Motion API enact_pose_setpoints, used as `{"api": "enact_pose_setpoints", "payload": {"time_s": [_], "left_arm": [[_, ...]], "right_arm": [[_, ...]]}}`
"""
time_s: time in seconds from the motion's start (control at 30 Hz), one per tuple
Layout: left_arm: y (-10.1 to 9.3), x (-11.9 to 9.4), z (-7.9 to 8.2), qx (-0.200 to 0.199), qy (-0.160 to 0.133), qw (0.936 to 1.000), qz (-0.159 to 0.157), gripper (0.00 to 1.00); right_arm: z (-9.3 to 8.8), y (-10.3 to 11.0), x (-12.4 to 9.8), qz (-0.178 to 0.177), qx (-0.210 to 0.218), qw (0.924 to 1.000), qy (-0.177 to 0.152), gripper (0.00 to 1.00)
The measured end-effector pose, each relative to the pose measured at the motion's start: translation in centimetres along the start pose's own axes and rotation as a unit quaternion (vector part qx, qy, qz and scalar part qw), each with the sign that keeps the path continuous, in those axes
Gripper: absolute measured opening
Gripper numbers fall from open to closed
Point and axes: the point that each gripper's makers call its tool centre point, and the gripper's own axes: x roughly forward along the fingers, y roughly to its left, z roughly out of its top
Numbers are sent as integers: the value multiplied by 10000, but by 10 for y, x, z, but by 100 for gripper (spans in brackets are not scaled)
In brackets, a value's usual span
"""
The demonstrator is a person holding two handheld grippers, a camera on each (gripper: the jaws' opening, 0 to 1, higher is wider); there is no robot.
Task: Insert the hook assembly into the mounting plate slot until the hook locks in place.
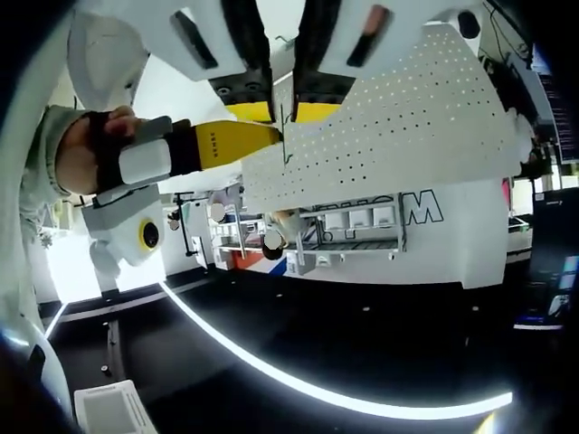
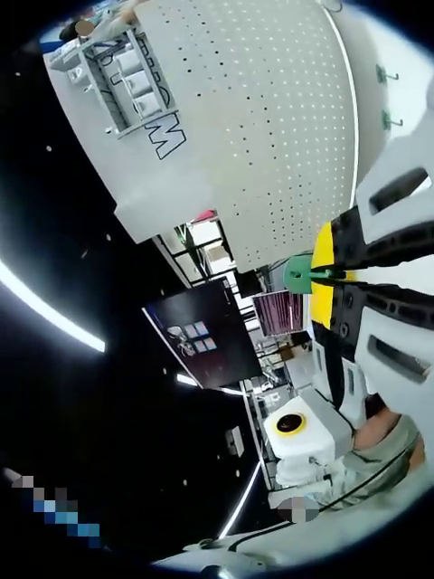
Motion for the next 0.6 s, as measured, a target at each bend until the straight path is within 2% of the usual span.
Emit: {"api": "enact_pose_setpoints", "payload": {"time_s": [0.37,0.6], "left_arm": [[-2,-9,-15,-137,298,9993,157,20],[-2,-17,-32,-205,544,9978,310,24]], "right_arm": [[-3,3,-1,63,-68,10000,29,2],[-5,5,0,136,-83,9999,57,2]]}}
